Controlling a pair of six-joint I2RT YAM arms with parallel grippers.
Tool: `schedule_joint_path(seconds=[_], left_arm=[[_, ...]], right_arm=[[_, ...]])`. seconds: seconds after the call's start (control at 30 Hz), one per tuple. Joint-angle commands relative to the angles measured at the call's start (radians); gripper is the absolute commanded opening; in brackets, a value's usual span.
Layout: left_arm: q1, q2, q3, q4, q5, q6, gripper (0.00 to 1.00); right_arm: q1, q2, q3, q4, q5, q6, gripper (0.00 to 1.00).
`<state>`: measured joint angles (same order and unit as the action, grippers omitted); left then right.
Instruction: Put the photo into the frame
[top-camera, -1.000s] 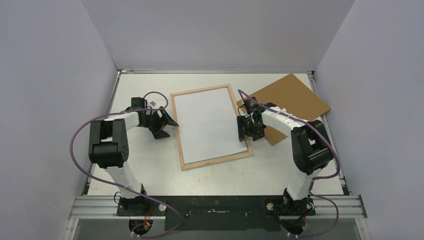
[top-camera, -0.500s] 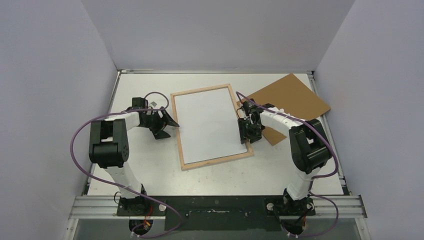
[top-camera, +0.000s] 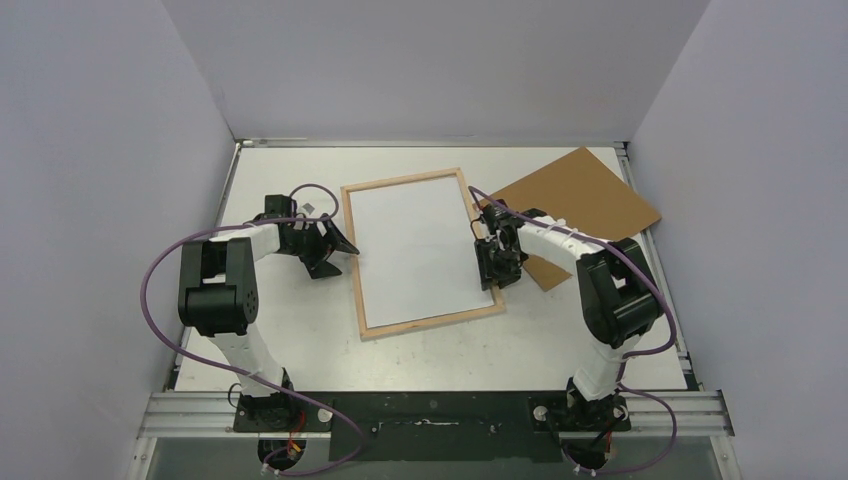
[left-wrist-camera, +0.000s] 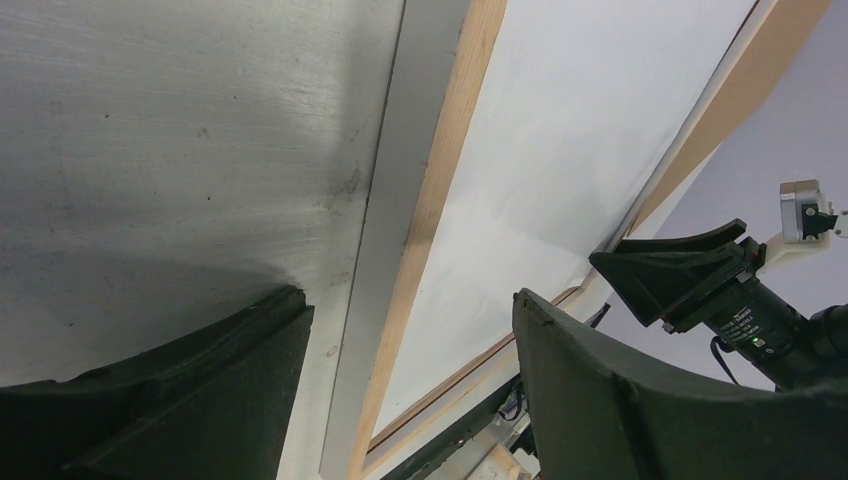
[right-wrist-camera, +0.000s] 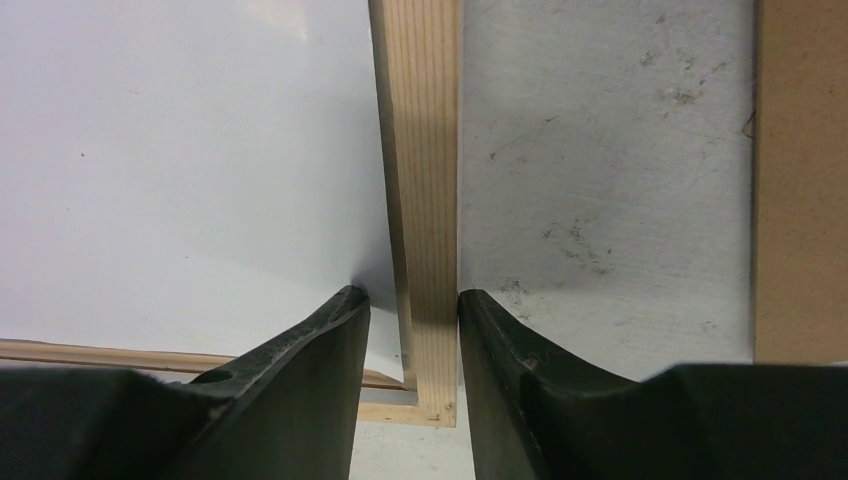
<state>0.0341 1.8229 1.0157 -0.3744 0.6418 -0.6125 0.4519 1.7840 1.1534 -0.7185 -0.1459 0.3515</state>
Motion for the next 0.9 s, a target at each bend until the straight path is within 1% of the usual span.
schedule_joint_path(seconds=[0.0, 0.17, 0.23, 0.37, 0.5, 0.73, 0.87], left_arm=[[-0.008, 0.004, -0.008, -0.03, -0.035, 0.029, 0.72], [-0.008, 0.0, -0.008, -0.042, -0.045, 0.035, 0.73], [-0.008, -0.002, -0.007, -0.048, -0.049, 0.04, 0.73], [-0.008, -0.006, -0.005, -0.053, -0.055, 0.048, 0.73], [-0.008, -0.007, -0.005, -0.055, -0.054, 0.049, 0.73], [-0.008, -0.008, -0.013, -0.061, -0.059, 0.051, 0.73], [-0.008, -0.007, -0.017, -0.062, -0.062, 0.05, 0.73]], right_arm=[[0.018, -0.022, 0.02, 0.0, 0.023, 0.004, 0.4], [0.026, -0.061, 0.041, -0.013, 0.093, 0.019, 0.51], [0.025, -0.09, 0.04, -0.015, 0.116, 0.025, 0.52], [0.022, -0.143, 0.034, -0.021, 0.164, 0.036, 0.53], [0.019, -0.167, 0.021, -0.023, 0.196, 0.031, 0.49], [0.025, -0.133, -0.003, -0.005, 0.164, 0.016, 0.46], [0.035, -0.107, -0.002, 0.003, 0.14, 0.006, 0.47]])
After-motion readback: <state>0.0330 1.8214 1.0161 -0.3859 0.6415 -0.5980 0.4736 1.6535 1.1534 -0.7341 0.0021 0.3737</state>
